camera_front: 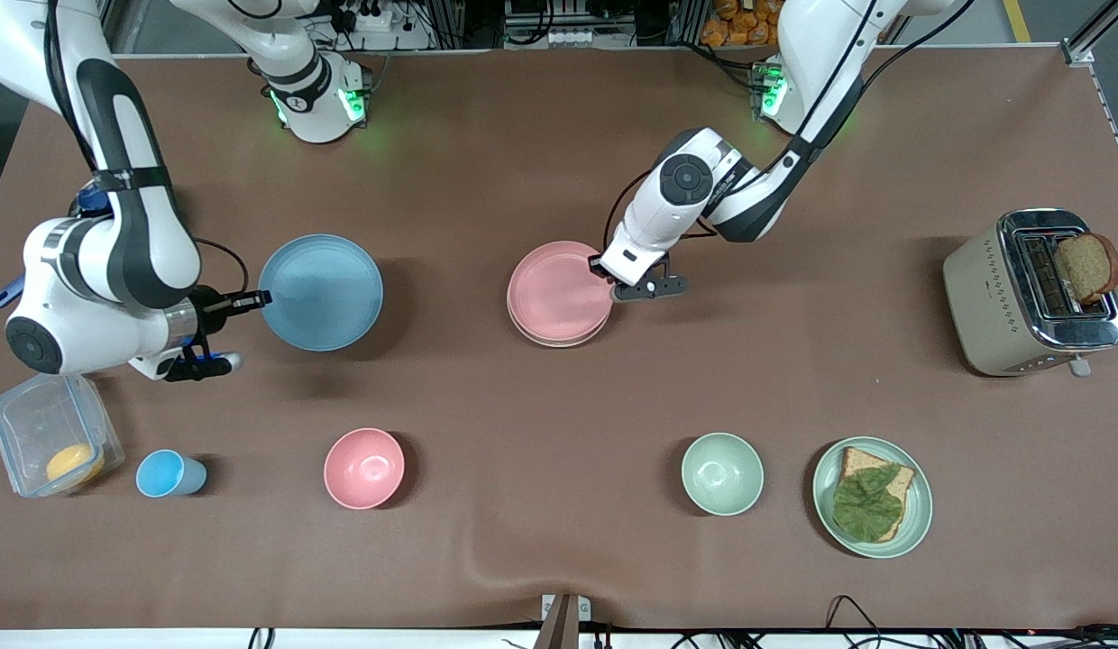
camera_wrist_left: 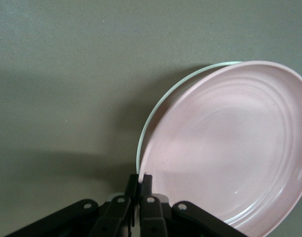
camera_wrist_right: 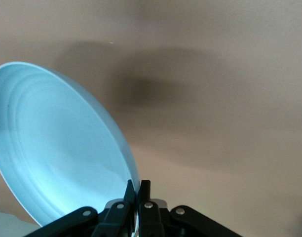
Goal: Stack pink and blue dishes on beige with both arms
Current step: 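Open the left gripper and raise it off the pink plate, then lower the blue plate onto the pink plate while the left gripper withdraws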
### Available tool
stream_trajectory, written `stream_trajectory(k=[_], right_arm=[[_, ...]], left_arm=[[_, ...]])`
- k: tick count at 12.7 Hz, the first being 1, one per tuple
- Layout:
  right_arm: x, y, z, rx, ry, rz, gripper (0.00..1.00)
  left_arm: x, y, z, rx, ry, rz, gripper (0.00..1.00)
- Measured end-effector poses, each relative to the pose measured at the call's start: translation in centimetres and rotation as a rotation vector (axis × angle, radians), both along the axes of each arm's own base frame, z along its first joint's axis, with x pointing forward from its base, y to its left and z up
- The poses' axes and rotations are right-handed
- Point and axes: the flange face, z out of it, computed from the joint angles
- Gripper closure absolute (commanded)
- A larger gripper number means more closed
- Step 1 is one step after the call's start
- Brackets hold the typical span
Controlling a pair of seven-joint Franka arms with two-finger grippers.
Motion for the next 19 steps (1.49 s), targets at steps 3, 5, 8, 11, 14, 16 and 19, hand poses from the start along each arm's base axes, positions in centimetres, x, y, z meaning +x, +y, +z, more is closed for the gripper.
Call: stream_trajectory(k=[3,5,8,11,14,16,19], right_arm=[[0.1,1.2,0.2,-0.009,0.002,-0.008,1.0],[0.2,1.6,0.3,0.003,-0.001,-0.013,1.0],[0.3,2.2,0.4,-0.004,0.004,-0.034,1.0],[0.4,3.7,0.7,-0.013,0.008,-0.045,1.0],[0.3,6.6,0.8,-0.004,0.022,-0.081,1.0],[0.0,10.0,0.7,0.001,0.042,-0.099,1.0],[-0.9,15.8,-0.6,0.036,0.088,-0.098,1.0]], left_arm=[[-0.1,0.0,-0.6,-0.001,0.008,0.0,1.0],[-0.3,-0.2,-0.7,-0.002,0.009,-0.003,0.85],[-0.2,-0.3,-0.6,-0.006,0.007,0.012,0.0],[1.5,-0.6,2.4,-0.037,-0.036,0.085,0.0],[5.5,2.1,12.7,-0.014,-0.124,0.144,0.0],[8.8,5.8,19.9,0.045,-0.152,0.198,0.0],[12.3,10.2,25.6,0.207,-0.228,0.136,0.0]])
